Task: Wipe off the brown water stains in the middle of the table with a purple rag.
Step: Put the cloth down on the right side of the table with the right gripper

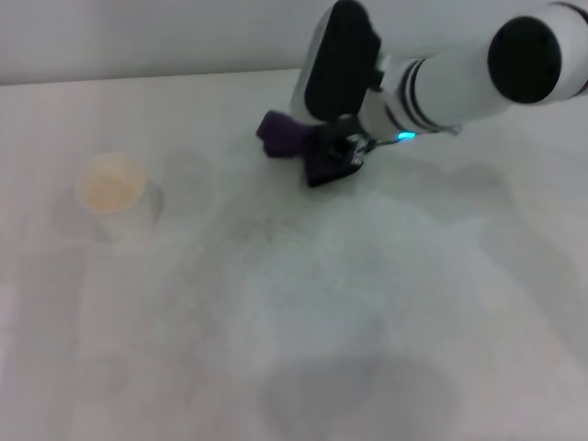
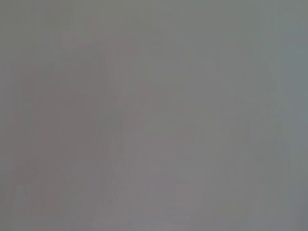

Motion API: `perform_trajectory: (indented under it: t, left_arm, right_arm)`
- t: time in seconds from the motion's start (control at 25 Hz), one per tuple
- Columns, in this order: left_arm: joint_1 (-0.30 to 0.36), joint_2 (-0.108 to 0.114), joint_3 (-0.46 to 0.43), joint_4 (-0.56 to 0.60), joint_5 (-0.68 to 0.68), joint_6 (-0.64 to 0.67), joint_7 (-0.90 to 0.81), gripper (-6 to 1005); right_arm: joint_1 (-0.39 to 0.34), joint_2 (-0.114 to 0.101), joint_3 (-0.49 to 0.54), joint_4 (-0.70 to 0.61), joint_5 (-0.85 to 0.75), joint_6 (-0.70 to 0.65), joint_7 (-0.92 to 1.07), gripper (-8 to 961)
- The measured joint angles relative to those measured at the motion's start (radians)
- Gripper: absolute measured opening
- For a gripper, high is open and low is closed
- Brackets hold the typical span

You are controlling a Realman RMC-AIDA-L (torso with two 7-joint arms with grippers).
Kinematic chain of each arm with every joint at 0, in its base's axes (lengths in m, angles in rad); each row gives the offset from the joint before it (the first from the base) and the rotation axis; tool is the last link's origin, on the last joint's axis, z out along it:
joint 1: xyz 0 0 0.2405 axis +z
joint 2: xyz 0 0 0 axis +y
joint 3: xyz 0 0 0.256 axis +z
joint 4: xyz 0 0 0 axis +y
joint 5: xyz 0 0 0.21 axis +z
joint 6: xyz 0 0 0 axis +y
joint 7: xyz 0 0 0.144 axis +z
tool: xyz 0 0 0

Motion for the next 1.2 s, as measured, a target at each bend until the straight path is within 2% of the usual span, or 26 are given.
perform_trajectory:
  t: [0.12,0.32,0.48,0.6,0.92,1.04,1.2]
  left_arm:
    - [0.007,0.0,0.0,-0.013,-0.018,0.008,-0.015,891]
    - [0.007,0.0,0.0,-0.014,-0.022,0.011,-0.026,890]
    - [0.004,0.0,0.0,-0.015,-0.023,0.017,-0.027,890]
    - [0.0,0.0,0.0,-0.02,-0.023,0.018,-0.027,890]
    - [-0.013,0.0,0.003,-0.025,-0.018,0.018,-0.027,891]
    - [-0.014,0.0,0.007,-0.025,-0.017,0.018,-0.027,891]
    - [-0.009,0.0,0.007,-0.024,-0.017,0.02,-0.027,891]
  right_arm:
    - [-0.009,0.002,0.051,-0.014,-0.107,0.003,0.057,101]
    - [-0.015,0.001,0.06,-0.037,-0.285,0.012,0.209,102]
    - [-0.007,-0.004,0.1,-0.061,-0.354,0.071,0.258,102]
    - [0.001,0.002,0.099,-0.074,-0.36,0.121,0.235,102]
    - [0.032,0.01,-0.068,-0.123,-0.087,0.251,0.137,103]
    - [0.04,0.01,-0.081,-0.134,-0.01,0.309,0.09,103]
    - [0.027,0.004,-0.038,-0.156,0.119,0.41,-0.02,104]
